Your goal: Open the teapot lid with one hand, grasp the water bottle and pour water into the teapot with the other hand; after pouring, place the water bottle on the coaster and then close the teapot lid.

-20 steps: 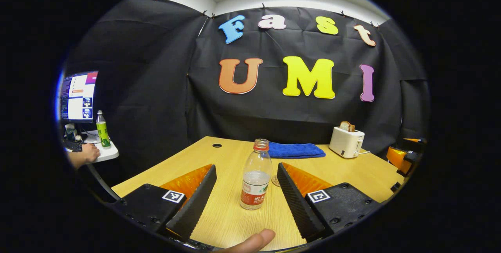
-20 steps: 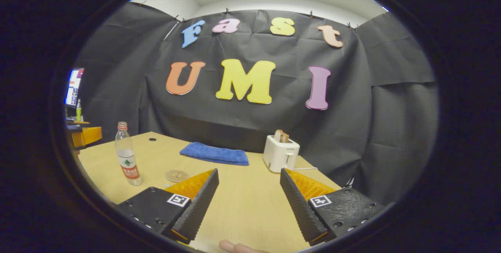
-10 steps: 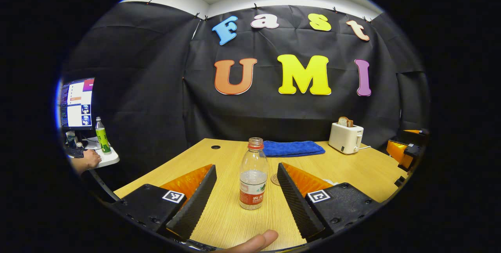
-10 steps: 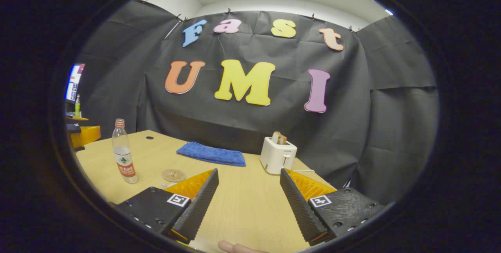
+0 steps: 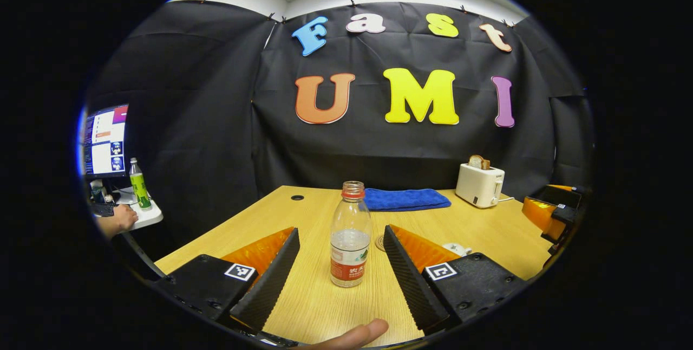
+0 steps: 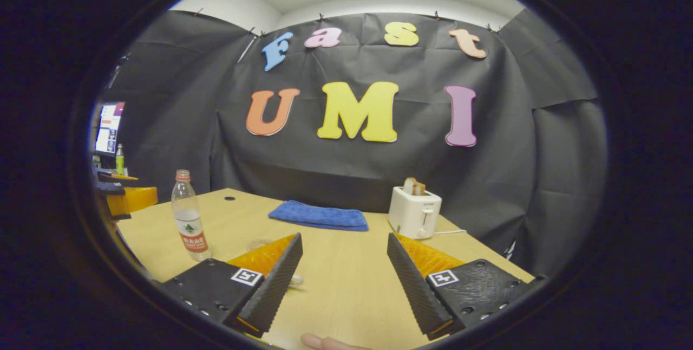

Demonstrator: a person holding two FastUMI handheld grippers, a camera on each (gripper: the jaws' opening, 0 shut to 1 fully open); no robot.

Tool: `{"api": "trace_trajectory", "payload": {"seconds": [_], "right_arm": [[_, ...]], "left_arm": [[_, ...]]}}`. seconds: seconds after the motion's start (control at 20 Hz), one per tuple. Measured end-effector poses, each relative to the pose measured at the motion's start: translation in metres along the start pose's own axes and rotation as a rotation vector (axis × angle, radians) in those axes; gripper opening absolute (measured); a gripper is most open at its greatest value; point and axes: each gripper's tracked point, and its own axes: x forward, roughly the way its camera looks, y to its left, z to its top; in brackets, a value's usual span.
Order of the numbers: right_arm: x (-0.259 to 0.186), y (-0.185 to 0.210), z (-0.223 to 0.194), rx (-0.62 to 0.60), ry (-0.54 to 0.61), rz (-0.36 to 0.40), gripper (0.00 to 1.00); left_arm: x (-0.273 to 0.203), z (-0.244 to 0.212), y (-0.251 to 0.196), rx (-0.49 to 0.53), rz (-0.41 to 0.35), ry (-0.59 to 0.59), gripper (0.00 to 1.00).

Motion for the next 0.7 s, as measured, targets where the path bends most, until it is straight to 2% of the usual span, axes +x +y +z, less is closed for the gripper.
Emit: {"api": "trace_trajectory", "payload": {"seconds": [0.4, 0.45, 0.6, 0.7], "right_arm": [[0.039, 0.056, -0.038, 0.027, 0.024, 0.063, 0.95], [0.044, 0.063, -0.04, 0.039, 0.03, 0.071, 0.98], [0.064, 0.079, -0.055, 0.055, 0.07, 0.071, 0.95], [0.074, 0.088, -0.066, 0.052, 0.099, 0.067, 0.98]], "left_arm": [[0.002, 0.001, 0.006, 0.009, 0.011, -0.002, 0.98], [0.002, 0.003, 0.01, 0.019, 0.015, -0.013, 0.98], [0.001, 0.01, 0.028, 0.061, 0.053, -0.037, 0.98], [0.002, 0.01, 0.037, 0.058, 0.073, -0.039, 0.98]]}}
